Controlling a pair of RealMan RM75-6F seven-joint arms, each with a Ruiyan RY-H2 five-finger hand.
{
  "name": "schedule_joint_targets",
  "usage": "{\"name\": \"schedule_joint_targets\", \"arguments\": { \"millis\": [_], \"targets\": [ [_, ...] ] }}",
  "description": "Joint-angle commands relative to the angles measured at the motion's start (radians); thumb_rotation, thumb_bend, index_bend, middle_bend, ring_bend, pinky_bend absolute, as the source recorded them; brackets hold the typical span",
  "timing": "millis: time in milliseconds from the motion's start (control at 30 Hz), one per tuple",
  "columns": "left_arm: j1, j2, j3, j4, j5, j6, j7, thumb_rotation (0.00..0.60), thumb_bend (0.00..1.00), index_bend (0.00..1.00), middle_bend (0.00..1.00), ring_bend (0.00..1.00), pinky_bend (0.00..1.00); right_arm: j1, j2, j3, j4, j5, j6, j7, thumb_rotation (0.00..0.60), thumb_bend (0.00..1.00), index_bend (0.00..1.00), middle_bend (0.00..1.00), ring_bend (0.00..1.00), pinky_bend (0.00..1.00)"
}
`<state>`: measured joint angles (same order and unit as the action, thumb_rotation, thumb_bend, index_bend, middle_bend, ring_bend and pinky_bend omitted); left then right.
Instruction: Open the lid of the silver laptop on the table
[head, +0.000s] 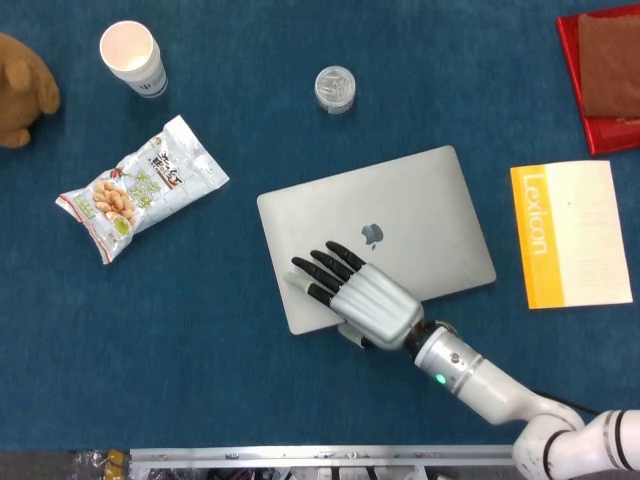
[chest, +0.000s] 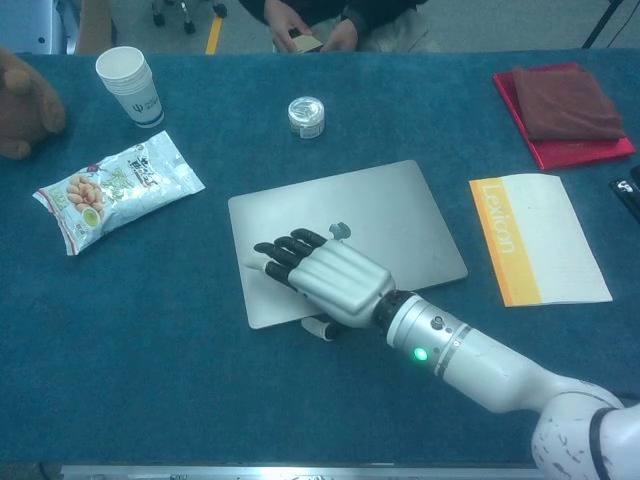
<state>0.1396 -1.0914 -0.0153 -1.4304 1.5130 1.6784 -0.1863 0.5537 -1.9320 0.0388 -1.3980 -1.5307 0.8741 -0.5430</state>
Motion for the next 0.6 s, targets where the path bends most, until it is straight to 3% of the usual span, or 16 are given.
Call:
{"name": "schedule_joint_targets", "arguments": {
  "millis": [33, 600],
  "targets": [
    [0.001, 0.000, 0.000, 0.001, 0.000, 0.001, -0.001, 0.600, 0.11, 0.02, 0.00, 0.00, 0.02, 0.012, -0.014, 0.016, 0.020, 0.020, -0.003, -0.010, 0.600, 0.32, 0.00, 0.00, 0.00, 0.06],
    [0.008, -0.001, -0.002, 0.007, -0.003, 0.007, -0.012, 0.600, 0.11, 0.02, 0.00, 0.00, 0.02, 0.094, -0.097, 0.112, 0.142, 0.094, 0.020, -0.035, 0.600, 0.32, 0.00, 0.00, 0.00, 0.06]
  ]
}}
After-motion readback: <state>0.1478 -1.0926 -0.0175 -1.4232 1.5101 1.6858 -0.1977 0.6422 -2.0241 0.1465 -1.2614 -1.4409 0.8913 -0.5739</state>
